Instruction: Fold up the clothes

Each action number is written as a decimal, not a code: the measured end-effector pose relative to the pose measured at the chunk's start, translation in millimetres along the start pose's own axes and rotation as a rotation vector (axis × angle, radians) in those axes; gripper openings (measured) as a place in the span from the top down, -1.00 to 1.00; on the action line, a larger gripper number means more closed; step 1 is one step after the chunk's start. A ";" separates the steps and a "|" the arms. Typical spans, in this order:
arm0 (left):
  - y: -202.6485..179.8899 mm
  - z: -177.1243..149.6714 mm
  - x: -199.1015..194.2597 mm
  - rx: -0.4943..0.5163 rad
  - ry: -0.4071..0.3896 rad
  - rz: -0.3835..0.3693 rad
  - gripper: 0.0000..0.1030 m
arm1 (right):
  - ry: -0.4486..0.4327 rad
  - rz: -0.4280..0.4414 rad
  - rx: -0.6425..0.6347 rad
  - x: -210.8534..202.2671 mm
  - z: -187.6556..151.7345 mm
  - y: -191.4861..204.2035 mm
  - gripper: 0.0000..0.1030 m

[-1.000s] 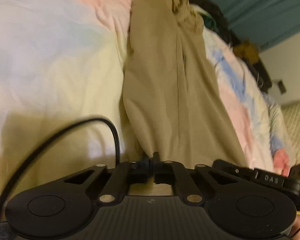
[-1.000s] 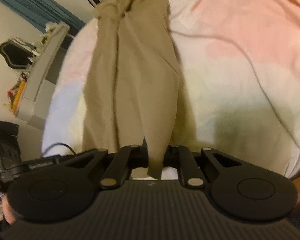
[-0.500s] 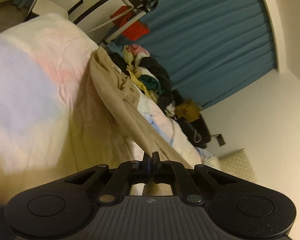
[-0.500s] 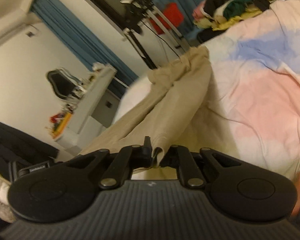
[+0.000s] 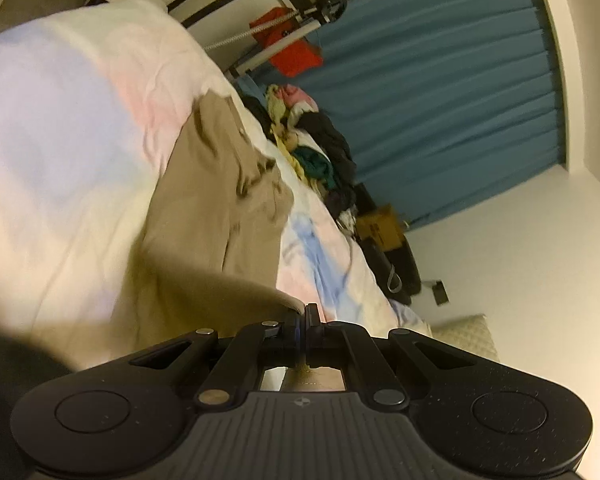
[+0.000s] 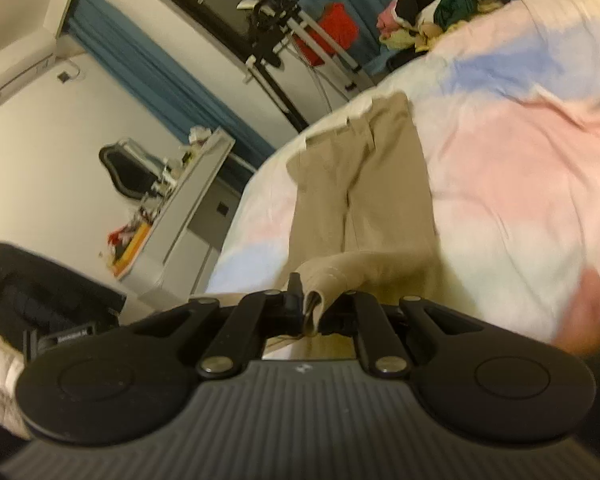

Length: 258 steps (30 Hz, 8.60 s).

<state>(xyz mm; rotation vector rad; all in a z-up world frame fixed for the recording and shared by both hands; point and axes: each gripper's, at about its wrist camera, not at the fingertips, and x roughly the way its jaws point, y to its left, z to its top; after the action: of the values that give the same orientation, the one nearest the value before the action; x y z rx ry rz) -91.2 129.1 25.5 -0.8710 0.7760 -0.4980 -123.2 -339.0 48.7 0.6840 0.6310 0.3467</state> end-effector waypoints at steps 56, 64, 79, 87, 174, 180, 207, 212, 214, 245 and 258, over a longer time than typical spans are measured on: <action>-30.0 -1.9 131.2 0.658 -0.170 0.311 -0.59 | -0.206 -0.241 -0.415 130.0 25.6 0.1 -0.78; -8.0 -7.5 137.5 0.496 -0.056 0.334 -0.59 | -0.125 -0.235 -0.321 136.3 12.2 -10.3 -0.78; 99.6 20.2 173.9 -0.165 0.064 0.282 -0.09 | 0.167 -0.003 0.457 195.1 -25.5 -91.5 -0.69; 112.0 29.3 161.9 -0.251 -0.043 0.243 0.83 | -0.003 -0.133 0.551 190.1 -23.0 -115.6 0.36; 49.3 82.8 276.6 0.530 -0.078 0.510 -0.57 | -0.014 -0.345 -0.380 301.0 62.9 -48.2 0.36; 43.0 79.9 277.0 0.578 -0.085 0.523 -0.57 | -0.008 -0.349 -0.375 295.3 62.6 -47.5 0.35; 28.6 6.6 160.1 0.213 -0.008 0.284 -0.58 | 0.029 -0.128 -0.112 169.0 -8.7 -11.2 -0.31; 61.1 27.1 182.0 -0.009 0.007 0.254 -0.55 | 0.069 -0.034 0.159 187.2 -6.4 -42.3 -0.67; 77.6 34.5 189.4 -0.116 0.005 0.243 -0.35 | 0.081 -0.034 0.281 196.8 -9.0 -60.4 -0.67; -57.1 53.8 196.1 -0.138 0.150 -0.068 0.69 | -0.314 -0.174 0.423 23.2 58.2 -73.6 0.63; -287.3 131.3 422.2 0.119 0.124 -0.137 0.70 | -0.580 -0.323 0.267 -1.7 260.2 -143.0 0.63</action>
<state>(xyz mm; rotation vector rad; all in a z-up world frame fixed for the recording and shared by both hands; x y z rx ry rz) 252.9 -250.8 149.0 -0.7906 0.7949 -0.7179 55.9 -568.0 109.0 0.8748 0.2234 -0.2399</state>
